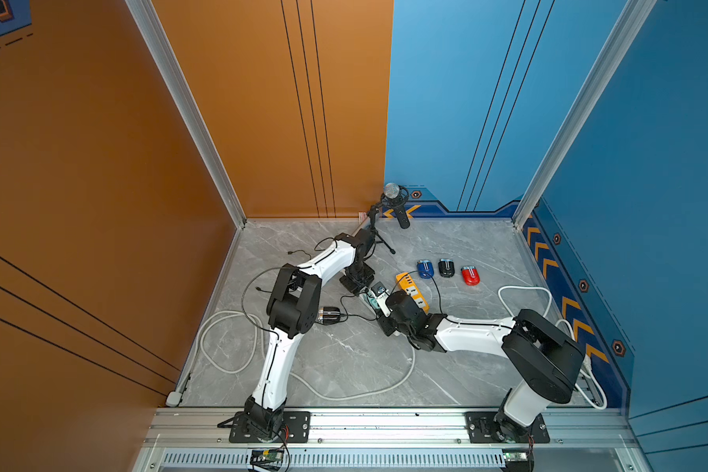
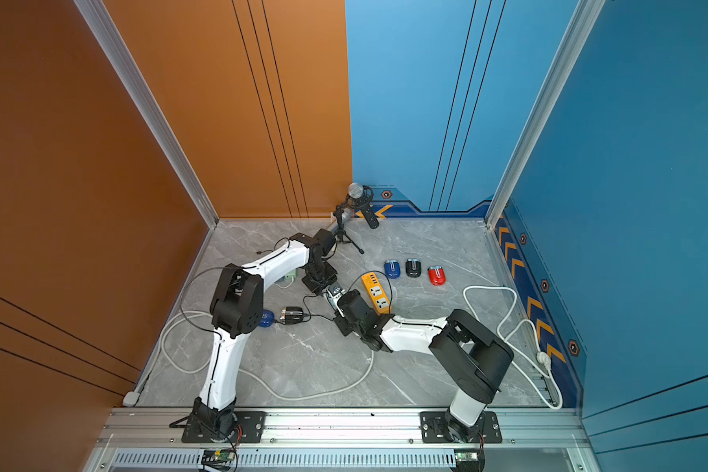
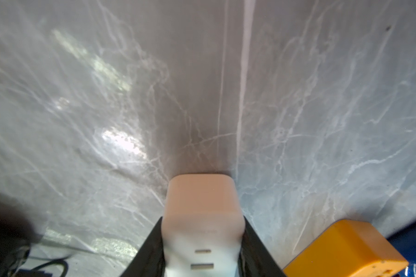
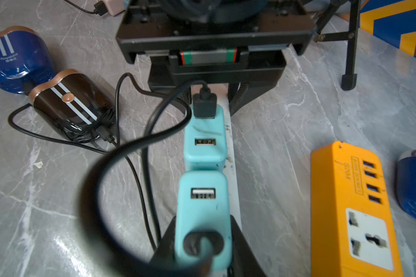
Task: Unplug the electric shaver
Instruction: Remove the plug from the socket.
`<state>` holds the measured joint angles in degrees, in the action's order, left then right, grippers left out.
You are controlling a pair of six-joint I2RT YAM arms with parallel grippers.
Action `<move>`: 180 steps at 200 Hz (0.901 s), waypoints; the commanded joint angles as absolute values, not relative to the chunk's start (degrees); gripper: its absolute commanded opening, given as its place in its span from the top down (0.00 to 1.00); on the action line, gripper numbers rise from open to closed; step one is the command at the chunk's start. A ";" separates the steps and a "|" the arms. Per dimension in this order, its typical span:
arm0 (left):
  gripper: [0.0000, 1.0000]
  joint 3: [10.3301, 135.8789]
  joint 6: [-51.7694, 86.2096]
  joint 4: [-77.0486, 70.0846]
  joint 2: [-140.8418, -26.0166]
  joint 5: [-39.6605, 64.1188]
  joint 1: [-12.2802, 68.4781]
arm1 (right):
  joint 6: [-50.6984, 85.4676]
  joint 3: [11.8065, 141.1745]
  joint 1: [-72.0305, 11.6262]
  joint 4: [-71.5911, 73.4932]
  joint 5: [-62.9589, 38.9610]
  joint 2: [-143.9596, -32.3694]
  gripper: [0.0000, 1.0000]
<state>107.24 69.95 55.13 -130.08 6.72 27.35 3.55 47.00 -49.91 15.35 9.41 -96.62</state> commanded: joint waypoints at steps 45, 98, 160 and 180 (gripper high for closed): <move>0.92 104.94 69.10 56.93 -132.50 2.90 27.86 | 17.05 50.32 -42.82 16.88 -10.79 -94.85 0.84; 0.92 104.81 69.40 56.91 -132.71 2.99 27.91 | 8.69 49.07 -47.75 16.50 2.98 -92.63 0.85; 0.92 104.94 69.27 56.93 -133.10 3.26 28.04 | -0.71 48.89 -51.81 16.11 20.02 -92.02 0.86; 0.92 104.78 69.19 56.95 -133.12 3.17 28.03 | 1.13 49.06 -51.34 15.59 17.58 -91.72 0.85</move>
